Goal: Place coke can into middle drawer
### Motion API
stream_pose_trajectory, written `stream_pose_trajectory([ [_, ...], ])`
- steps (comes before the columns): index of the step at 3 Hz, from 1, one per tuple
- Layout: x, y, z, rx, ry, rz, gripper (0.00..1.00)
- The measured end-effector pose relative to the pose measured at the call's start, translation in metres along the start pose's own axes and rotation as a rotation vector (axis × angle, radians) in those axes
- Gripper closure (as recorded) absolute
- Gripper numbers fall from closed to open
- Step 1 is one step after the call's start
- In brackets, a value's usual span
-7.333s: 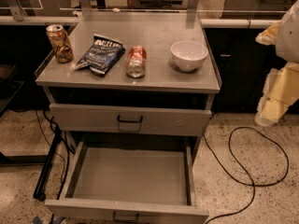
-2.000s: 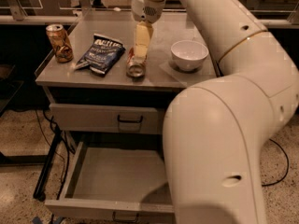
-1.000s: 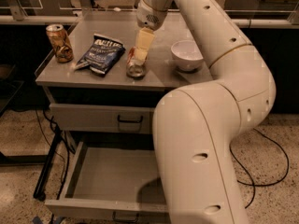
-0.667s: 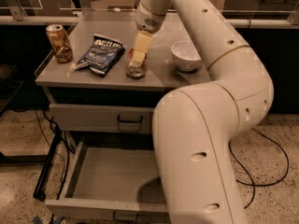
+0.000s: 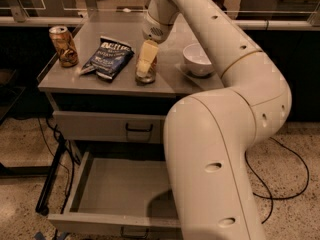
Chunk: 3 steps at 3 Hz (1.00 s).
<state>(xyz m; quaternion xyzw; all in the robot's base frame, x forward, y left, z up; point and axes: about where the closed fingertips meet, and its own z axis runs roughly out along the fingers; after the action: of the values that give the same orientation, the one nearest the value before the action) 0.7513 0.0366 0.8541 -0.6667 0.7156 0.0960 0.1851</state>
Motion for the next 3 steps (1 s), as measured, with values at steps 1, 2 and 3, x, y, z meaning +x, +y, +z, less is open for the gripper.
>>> stream_pose_trajectory([
  [1,0.0000,0.0000,0.0000,0.000,0.000,0.000,0.18],
  [2,0.0000,0.0000,0.0000,0.000,0.000,0.000,0.42],
  [3,0.0000,0.0000,0.0000,0.000,0.000,0.000,0.73],
])
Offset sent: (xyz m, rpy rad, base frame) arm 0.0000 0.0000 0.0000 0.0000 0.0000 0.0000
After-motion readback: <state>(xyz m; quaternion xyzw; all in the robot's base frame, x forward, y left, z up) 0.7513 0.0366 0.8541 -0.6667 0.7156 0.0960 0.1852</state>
